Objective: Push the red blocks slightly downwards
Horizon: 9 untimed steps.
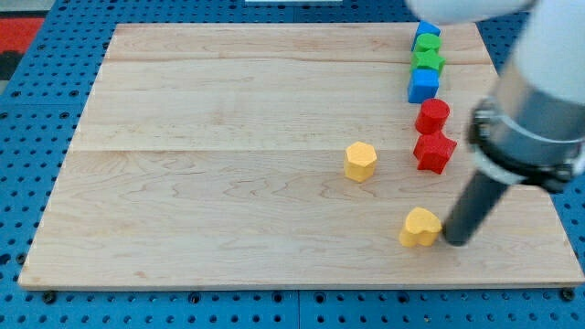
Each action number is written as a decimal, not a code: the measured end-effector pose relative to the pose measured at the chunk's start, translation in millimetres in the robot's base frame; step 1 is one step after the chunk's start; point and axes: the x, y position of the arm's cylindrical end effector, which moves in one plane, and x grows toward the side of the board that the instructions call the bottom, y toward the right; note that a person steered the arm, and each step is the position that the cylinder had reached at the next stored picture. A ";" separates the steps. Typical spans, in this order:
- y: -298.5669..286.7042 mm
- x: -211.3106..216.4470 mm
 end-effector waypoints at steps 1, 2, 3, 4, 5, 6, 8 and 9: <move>-13.8 -30.7; -25.1 -86.3; -8.6 -140.1; -15.5 -186.1; 17.1 -213.2; 39.7 -191.7; 40.3 -121.3; 43.7 -103.3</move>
